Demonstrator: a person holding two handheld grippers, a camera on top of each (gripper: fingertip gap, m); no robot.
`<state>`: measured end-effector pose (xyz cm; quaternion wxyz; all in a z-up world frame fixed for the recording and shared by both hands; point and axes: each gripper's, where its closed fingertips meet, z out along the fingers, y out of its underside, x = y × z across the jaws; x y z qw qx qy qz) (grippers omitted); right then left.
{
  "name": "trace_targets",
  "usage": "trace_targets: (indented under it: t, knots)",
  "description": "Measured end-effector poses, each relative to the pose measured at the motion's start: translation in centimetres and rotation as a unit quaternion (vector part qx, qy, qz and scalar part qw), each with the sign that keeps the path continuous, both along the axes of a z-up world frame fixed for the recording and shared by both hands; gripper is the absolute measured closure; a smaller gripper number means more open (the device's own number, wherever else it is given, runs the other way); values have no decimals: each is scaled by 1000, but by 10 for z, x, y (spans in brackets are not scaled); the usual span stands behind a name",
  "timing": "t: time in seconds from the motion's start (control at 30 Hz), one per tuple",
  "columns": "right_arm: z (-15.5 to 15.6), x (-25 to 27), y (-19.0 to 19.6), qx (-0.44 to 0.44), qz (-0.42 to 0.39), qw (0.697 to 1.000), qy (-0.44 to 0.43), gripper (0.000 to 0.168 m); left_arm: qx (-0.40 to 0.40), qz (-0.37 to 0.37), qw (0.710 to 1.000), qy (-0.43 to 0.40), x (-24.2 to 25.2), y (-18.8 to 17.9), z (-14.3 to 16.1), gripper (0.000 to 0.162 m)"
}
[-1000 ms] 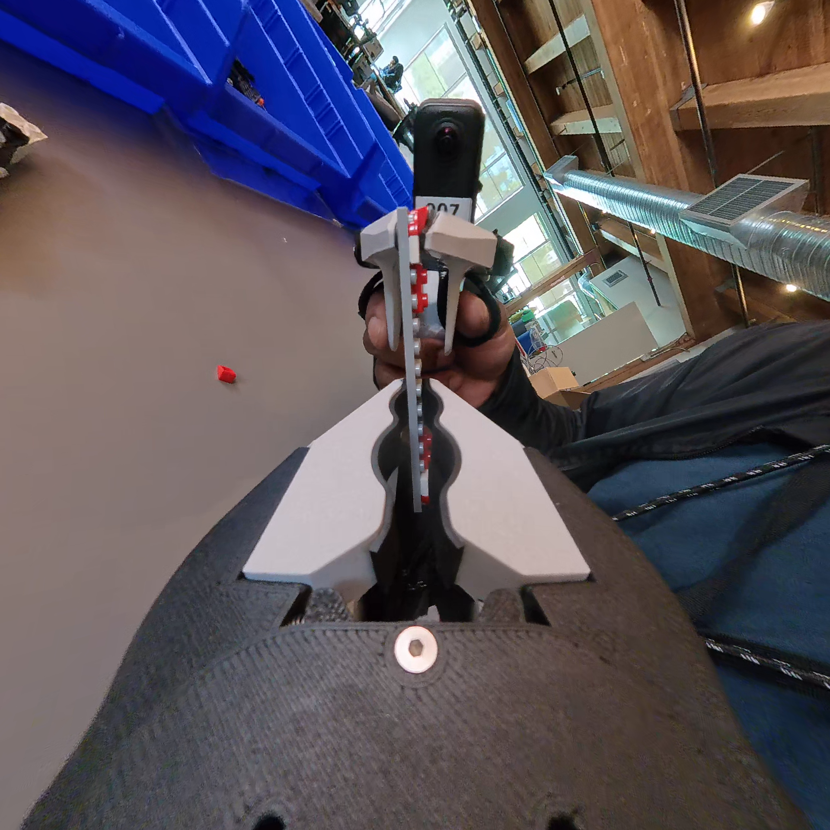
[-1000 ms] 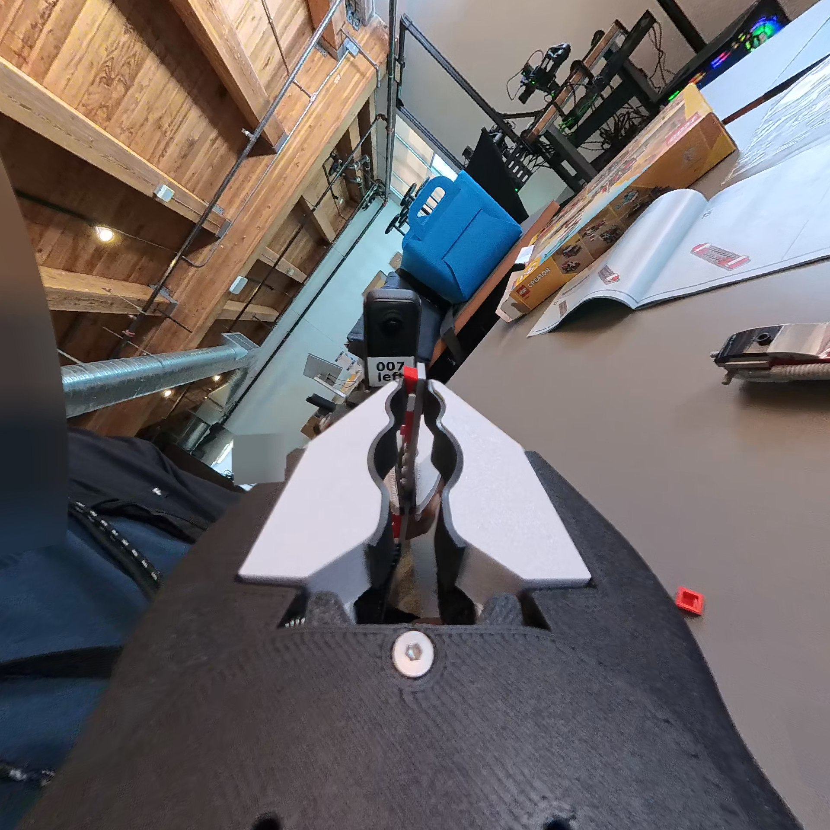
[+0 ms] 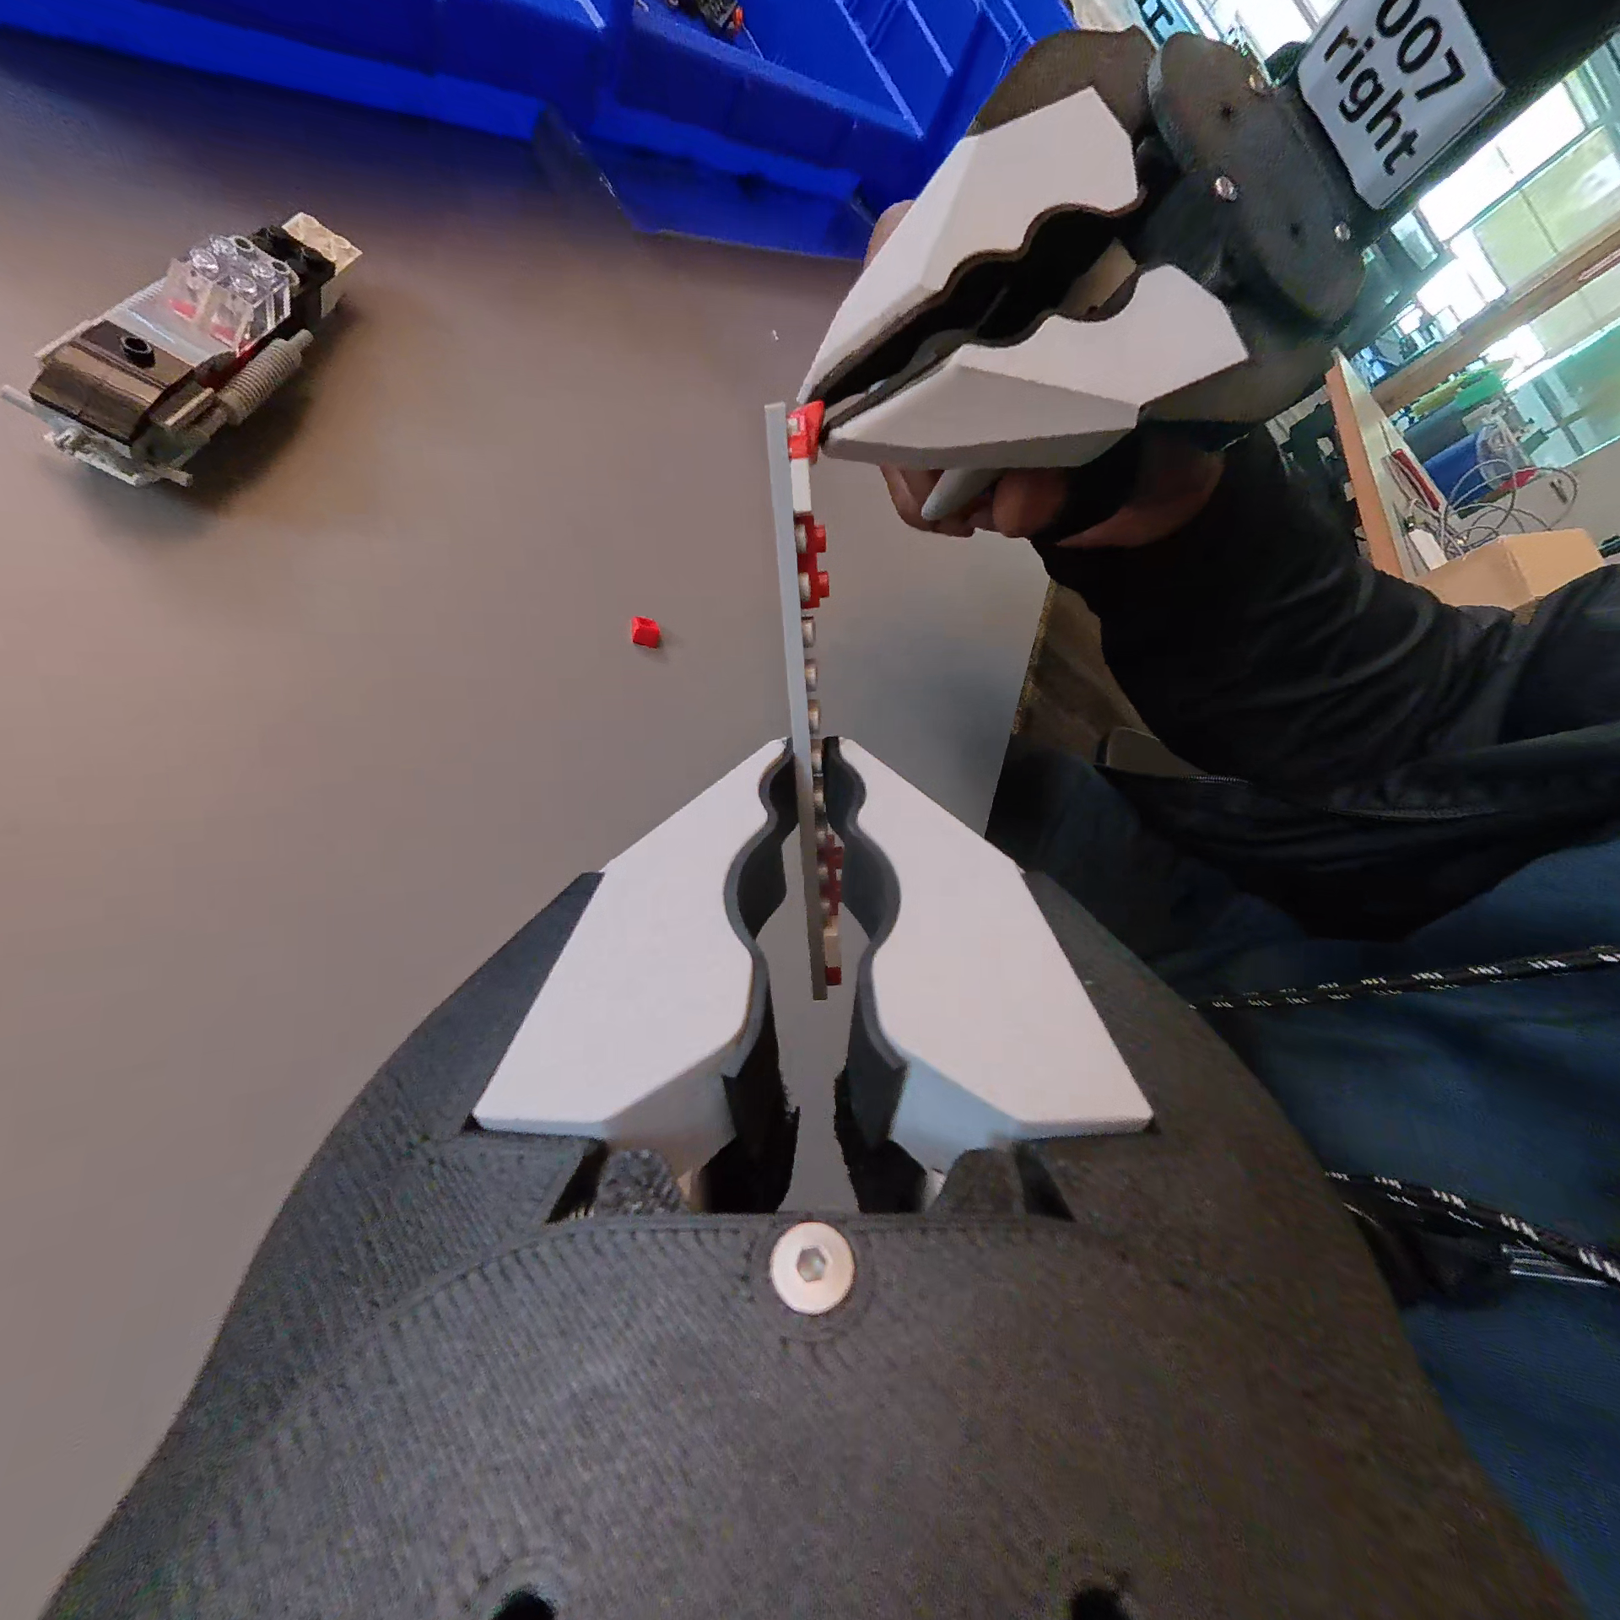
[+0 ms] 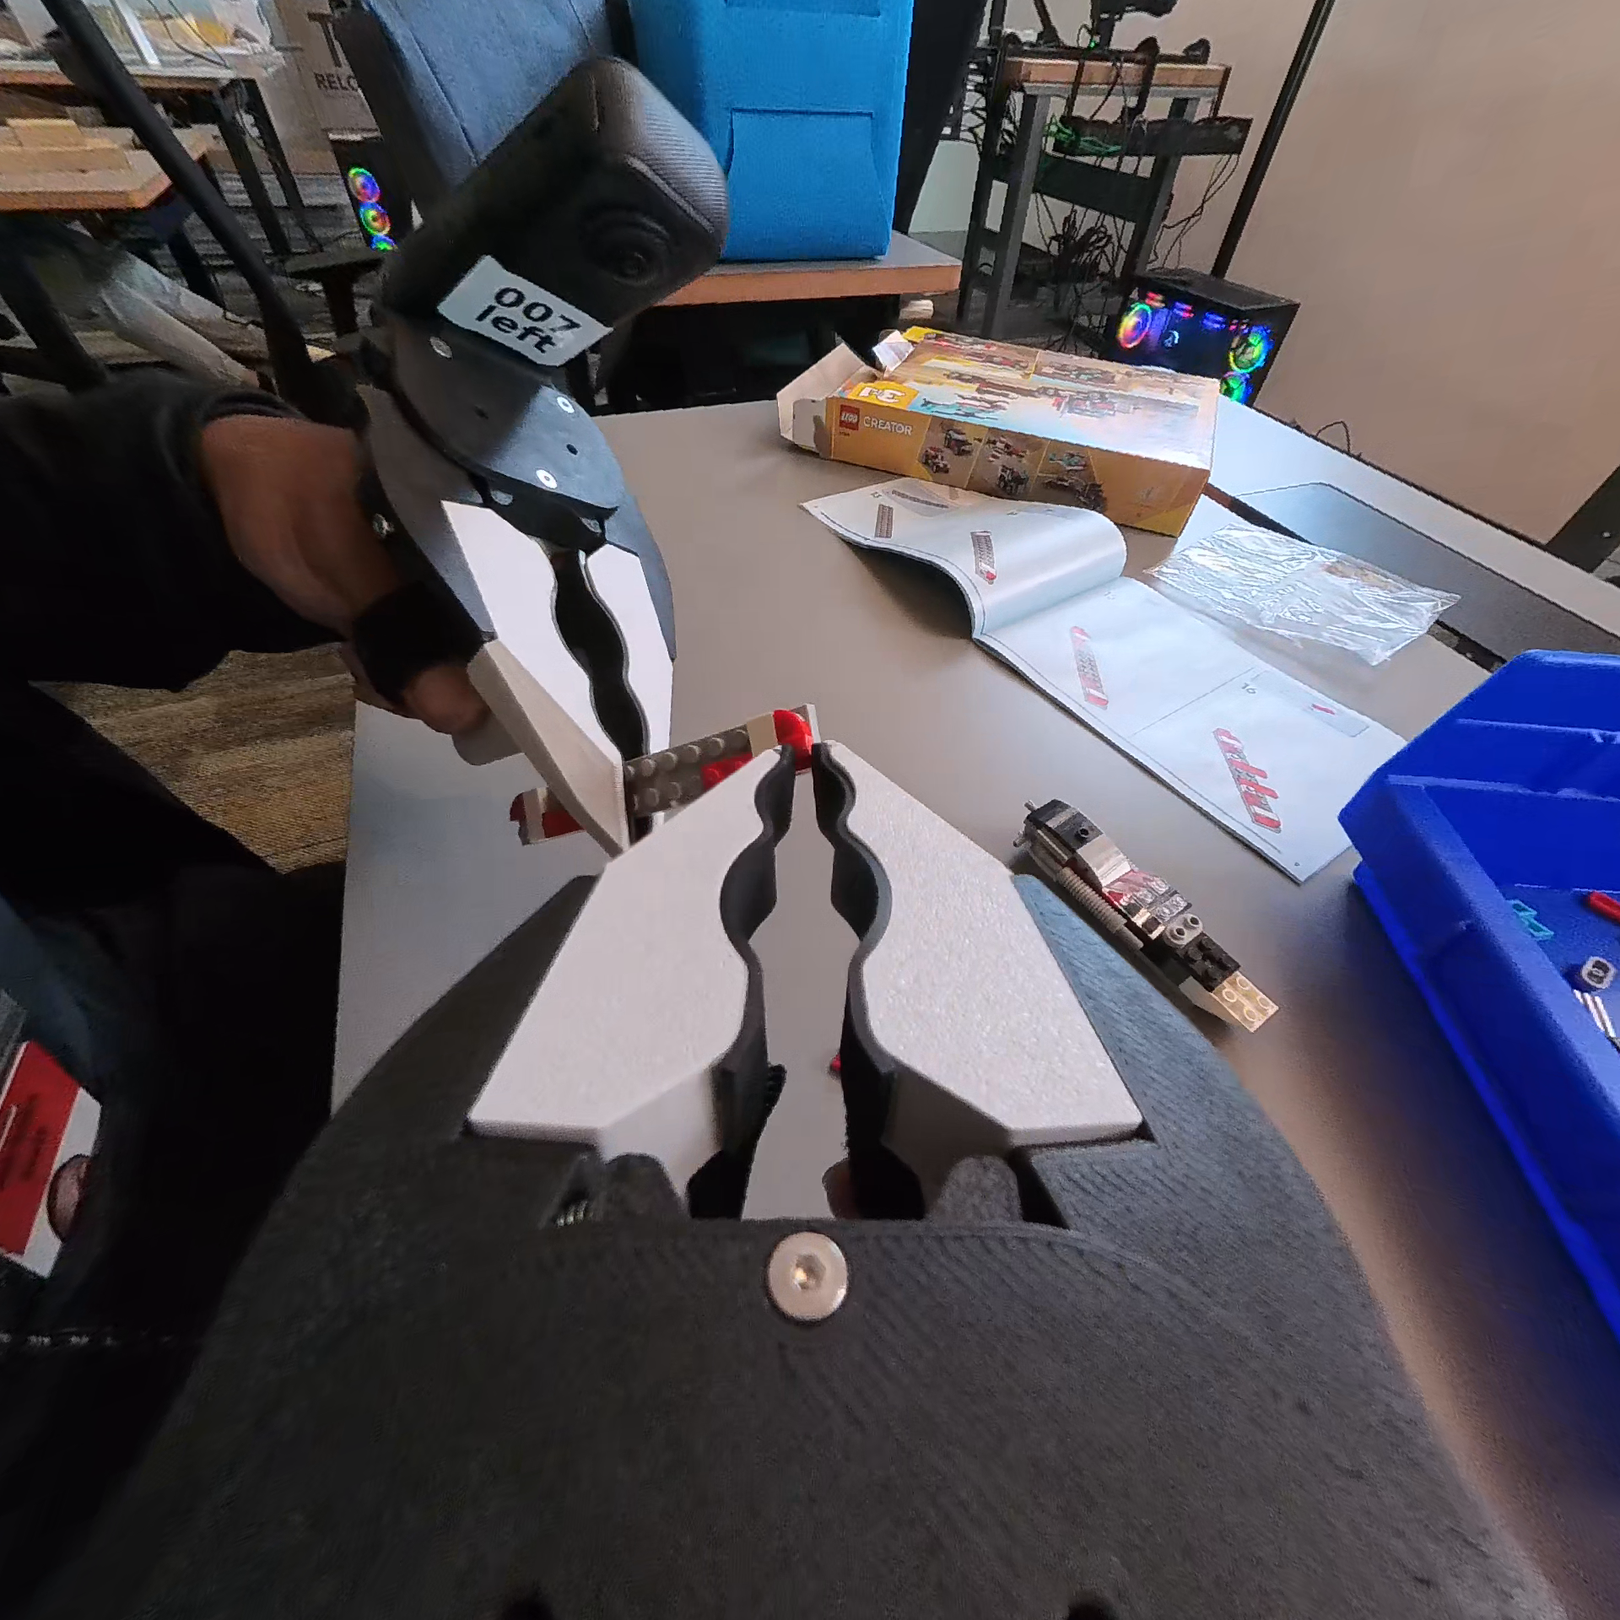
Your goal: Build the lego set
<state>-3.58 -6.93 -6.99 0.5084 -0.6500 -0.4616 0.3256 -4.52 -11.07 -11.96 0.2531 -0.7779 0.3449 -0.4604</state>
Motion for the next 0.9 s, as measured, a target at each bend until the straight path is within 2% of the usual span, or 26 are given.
trace_targets:
  t: [0.53, 0.9]
  knots:
    - [-5, 0, 0, 46, -18, 997, -53, 166, 20, -20, 999, 32, 1, -3, -2, 158]
    - [3, 0, -1, 16, -11, 1000, -13, 164, -12, -8, 1000, -11, 4, -1, 2, 159]
